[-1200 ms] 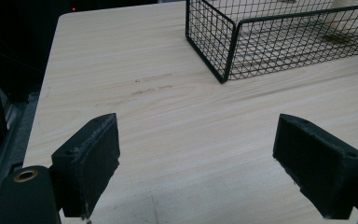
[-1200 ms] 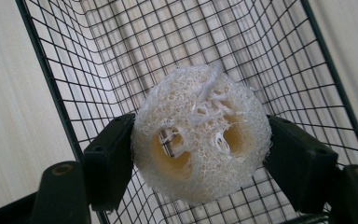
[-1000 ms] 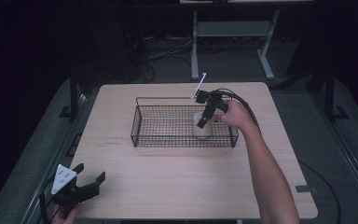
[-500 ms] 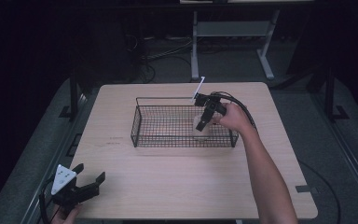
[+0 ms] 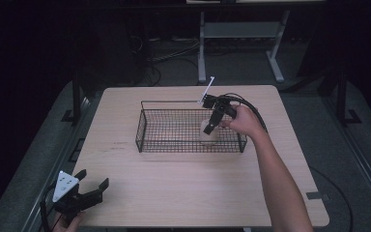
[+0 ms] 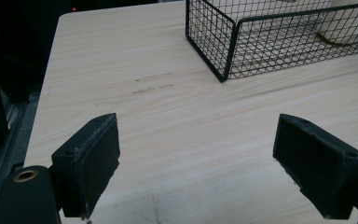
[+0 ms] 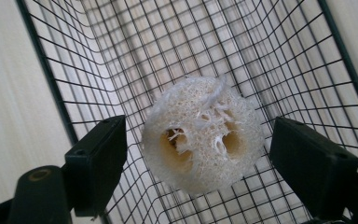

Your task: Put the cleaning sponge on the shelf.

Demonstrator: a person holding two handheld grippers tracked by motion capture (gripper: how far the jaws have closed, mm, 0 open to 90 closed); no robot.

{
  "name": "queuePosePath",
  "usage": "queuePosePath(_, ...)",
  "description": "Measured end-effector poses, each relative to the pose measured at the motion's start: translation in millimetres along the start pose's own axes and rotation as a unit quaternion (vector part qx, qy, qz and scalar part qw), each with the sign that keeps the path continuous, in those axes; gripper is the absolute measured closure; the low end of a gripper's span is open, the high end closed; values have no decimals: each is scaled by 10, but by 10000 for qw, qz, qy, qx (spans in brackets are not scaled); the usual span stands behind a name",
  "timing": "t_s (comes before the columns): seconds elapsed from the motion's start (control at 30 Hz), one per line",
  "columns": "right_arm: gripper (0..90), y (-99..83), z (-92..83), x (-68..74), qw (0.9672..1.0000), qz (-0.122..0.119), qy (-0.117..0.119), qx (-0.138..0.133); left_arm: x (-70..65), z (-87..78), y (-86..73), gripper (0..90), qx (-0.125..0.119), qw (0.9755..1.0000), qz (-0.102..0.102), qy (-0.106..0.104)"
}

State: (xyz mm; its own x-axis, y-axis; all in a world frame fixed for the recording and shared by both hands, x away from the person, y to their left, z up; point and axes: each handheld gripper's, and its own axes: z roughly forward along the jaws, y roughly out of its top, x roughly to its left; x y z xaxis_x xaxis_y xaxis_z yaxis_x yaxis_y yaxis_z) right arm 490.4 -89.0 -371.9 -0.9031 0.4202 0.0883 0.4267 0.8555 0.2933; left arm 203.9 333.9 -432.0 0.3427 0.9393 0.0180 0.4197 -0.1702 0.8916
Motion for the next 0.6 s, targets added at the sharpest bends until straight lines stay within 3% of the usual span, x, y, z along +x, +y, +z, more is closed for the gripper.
queuePosePath(0.23,180,-42,-144,9,9998,26,-19,-173,-16,16,3,138,27,10000,30,-19)
queuePosePath(0.6,172,-58,-144,0,9998,45,-6,-189,-13,8,3,138,11,10000,35,-2)
